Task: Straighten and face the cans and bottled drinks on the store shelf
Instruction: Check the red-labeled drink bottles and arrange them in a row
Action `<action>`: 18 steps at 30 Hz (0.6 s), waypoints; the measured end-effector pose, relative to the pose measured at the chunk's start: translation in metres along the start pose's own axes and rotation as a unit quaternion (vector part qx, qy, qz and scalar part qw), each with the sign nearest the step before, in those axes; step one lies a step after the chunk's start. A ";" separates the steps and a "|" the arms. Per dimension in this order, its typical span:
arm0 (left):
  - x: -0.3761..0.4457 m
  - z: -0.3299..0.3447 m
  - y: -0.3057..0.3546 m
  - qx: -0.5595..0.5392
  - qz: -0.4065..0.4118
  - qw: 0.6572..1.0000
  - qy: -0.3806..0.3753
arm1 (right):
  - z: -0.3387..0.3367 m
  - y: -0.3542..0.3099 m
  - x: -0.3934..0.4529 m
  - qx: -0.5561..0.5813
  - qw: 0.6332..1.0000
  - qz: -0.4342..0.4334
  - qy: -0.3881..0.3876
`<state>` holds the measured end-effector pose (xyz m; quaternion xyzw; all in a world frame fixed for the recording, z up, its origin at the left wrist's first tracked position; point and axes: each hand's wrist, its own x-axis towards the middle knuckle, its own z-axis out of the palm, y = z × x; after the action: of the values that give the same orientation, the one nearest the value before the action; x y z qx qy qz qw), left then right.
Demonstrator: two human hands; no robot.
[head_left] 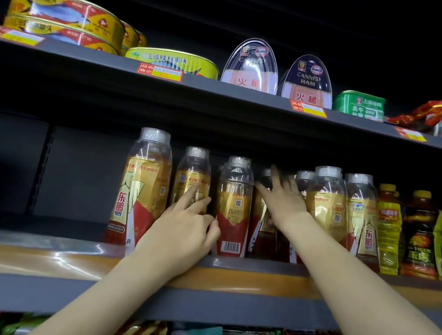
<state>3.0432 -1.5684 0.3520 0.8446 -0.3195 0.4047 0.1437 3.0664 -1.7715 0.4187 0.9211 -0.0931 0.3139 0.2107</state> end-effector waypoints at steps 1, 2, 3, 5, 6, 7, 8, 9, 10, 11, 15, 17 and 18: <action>0.000 0.001 -0.001 0.001 0.005 1.000 0.005 | 0.002 -0.001 0.000 0.026 1.000 0.003 0.017; 0.000 0.001 -0.001 0.000 0.004 1.000 0.005 | 0.003 -0.002 0.000 0.080 0.996 0.006 0.043; 0.000 0.002 -0.001 -0.002 -0.002 1.000 0.003 | 0.001 -0.004 -0.003 0.164 0.983 0.018 0.079; -0.001 0.001 0.000 -0.005 -0.011 1.000 0.002 | 0.000 -0.008 -0.009 0.380 0.913 0.058 0.139; -0.001 0.000 0.000 -0.005 -0.009 1.000 0.004 | -0.001 -0.011 -0.013 0.478 0.865 0.078 0.129; -0.001 -0.001 0.001 -0.003 -0.007 1.000 0.006 | -0.002 -0.015 -0.016 0.570 0.812 0.094 0.083; -0.001 -0.001 0.001 -0.002 -0.005 1.000 0.006 | -0.001 -0.018 -0.020 0.653 0.750 0.105 0.020; -0.001 -0.001 0.001 -0.004 -0.005 1.000 0.005 | -0.001 -0.020 -0.023 0.718 0.685 0.113 -0.043; -0.001 0.000 0.001 -0.005 -0.006 1.000 0.004 | -0.001 -0.021 -0.026 0.757 0.638 0.114 -0.090; -0.001 0.000 0.000 -0.007 -0.005 1.000 0.004 | -0.002 -0.021 -0.027 0.767 0.622 0.104 -0.118; 0.001 -0.001 0.001 0.009 -0.001 1.000 -0.007 | 0.000 -0.022 -0.031 0.669 0.724 0.030 -0.165; 0.001 -0.001 0.001 0.002 -0.005 1.000 -0.023 | 0.000 -0.021 -0.033 0.645 0.750 0.043 -0.141; 0.001 -0.001 0.000 -0.003 -0.003 1.000 -0.029 | -0.001 -0.022 -0.034 0.640 0.755 0.049 -0.132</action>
<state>3.0432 -1.5685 0.3538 0.8564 -0.3221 0.3790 0.1386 3.0456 -1.7503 0.3914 0.8676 0.0580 0.1851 -0.4579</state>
